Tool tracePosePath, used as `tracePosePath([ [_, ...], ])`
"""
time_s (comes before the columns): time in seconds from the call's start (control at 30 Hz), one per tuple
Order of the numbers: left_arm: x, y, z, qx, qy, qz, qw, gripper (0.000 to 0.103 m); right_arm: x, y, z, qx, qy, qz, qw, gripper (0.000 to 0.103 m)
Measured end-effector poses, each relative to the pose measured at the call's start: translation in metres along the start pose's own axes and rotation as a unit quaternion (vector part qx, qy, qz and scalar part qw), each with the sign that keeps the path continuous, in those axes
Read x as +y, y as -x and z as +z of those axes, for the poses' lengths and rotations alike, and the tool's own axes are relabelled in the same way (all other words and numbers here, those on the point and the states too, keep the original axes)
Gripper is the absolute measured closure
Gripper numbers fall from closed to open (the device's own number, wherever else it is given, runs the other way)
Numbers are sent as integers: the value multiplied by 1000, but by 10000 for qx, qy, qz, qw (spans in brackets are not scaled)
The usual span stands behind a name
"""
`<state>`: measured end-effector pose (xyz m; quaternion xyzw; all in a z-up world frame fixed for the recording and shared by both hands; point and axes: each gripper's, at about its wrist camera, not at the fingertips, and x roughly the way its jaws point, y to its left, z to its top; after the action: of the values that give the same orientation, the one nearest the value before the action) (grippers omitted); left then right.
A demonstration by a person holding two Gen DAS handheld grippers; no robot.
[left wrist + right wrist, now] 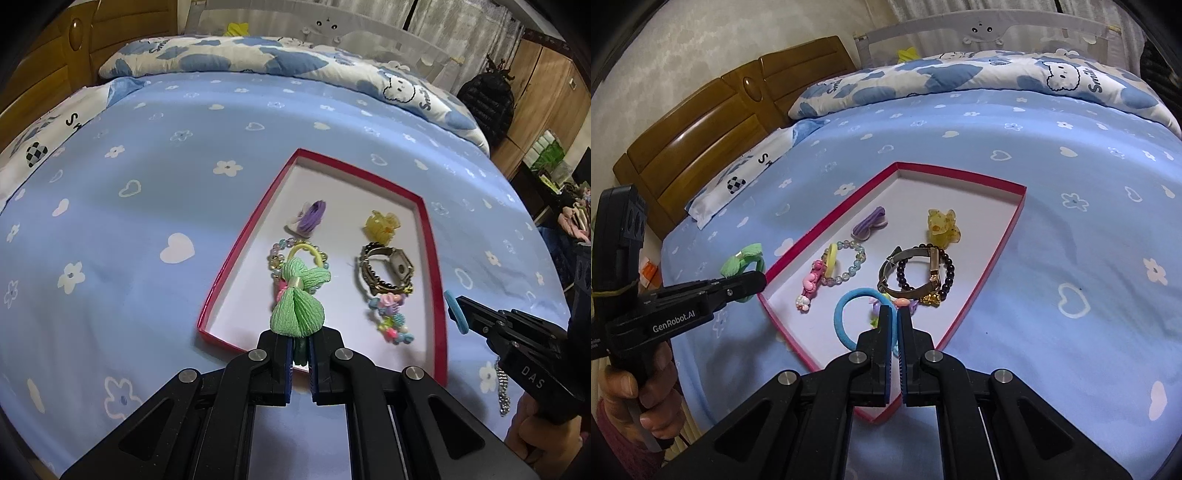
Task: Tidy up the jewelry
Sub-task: 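Carry the green bow hair tie and blue hair tie into the tray with both tools, then open both tools to release the hair ties in the tray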
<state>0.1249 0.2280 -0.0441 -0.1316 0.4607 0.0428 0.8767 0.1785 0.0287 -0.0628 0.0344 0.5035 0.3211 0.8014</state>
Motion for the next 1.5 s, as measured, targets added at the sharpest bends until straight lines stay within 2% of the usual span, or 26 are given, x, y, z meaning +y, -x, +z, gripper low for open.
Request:
tracePosePath([
  [0.33,1,-33,8,254,-152,210,9993,98,6,-27,-4,305,275,-272,9988,101],
  [0.83,7,-54,5,453,-59,186,9988,96,7,-45,-7,548,399,-348,9971,100],
  [1.0,8,-56,4,459,-40,185,9988,88,5,-46,-7,579,359,-337,9971,97],
  [1.37,8,-53,3,403,12,146,9991,83,4,-46,-9,579,244,-210,9978,95],
  [1.5,10,-48,3,342,69,108,9993,72,4,-44,-9,543,181,-150,9982,89],
])
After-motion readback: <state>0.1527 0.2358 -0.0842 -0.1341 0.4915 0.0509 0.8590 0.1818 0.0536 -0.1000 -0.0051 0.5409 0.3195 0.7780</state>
